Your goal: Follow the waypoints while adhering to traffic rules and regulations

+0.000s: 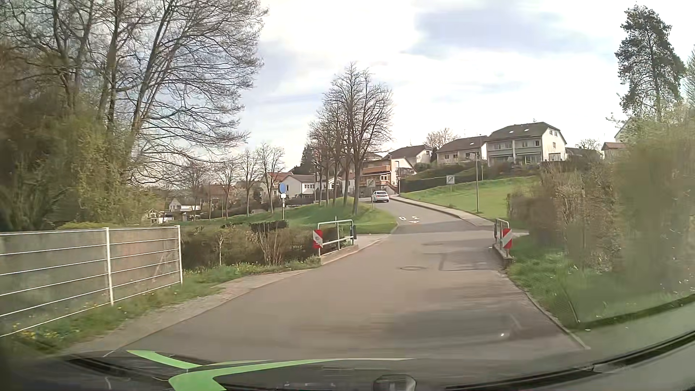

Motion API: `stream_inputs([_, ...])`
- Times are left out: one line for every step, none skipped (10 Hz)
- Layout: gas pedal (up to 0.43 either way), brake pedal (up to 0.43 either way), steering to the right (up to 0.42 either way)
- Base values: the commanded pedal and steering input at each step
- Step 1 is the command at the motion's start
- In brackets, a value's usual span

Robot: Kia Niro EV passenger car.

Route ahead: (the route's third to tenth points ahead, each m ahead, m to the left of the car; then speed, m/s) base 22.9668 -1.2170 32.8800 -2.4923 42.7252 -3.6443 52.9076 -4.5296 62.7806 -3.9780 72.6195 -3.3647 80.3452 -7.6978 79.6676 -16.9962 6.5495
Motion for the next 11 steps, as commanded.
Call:
stream_inputs([0.000, 0.000, 0.056])
stream_inputs([0.000, 0.000, 0.056])
stream_inputs([0.000, 0.000, 0.057])
stream_inputs([0.000, 0.000, 0.058])
stream_inputs([0.000, 0.000, 0.058])
stream_inputs([0.000, 0.000, 0.058])
stream_inputs([0.000, 0.000, 0.060])
stream_inputs([0.000, 0.000, 0.063])
stream_inputs([0.000, 0.000, 0.065])
stream_inputs([0.000, 0.000, 0.064])
stream_inputs([0.000, 0.000, 0.064])
